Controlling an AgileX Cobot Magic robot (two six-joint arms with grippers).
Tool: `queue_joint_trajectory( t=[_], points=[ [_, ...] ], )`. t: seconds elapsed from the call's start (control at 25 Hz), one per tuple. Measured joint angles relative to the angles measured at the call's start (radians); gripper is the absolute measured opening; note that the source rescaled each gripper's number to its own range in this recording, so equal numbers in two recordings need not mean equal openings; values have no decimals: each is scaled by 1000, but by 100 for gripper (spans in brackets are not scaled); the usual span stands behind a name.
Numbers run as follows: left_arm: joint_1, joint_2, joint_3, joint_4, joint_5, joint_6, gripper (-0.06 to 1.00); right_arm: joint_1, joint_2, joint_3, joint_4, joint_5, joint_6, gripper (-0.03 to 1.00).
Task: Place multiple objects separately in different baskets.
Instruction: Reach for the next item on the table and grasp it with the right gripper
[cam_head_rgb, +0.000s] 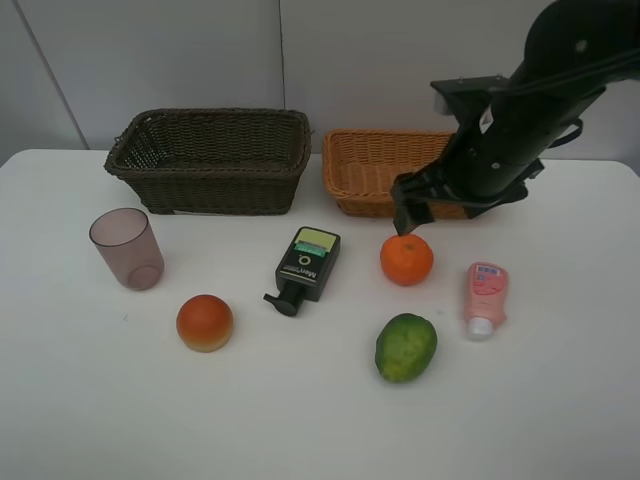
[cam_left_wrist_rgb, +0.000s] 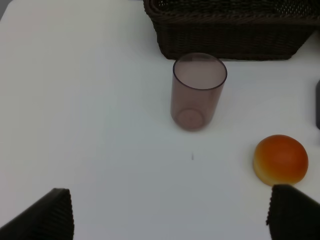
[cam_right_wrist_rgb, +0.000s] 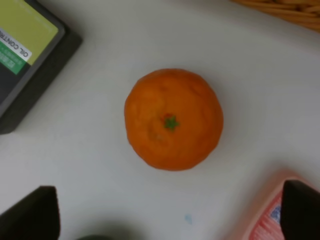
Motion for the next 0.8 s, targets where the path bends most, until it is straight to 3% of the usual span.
queue_joint_trajectory(
  t=[0.4,0.8],
  points=[
    [0,0,0,0,0,0,100,26,71,-6,18,-87,101,98],
    [0,0,0,0,0,0,100,27,144,-54,5,-110,259,99]
  ],
)
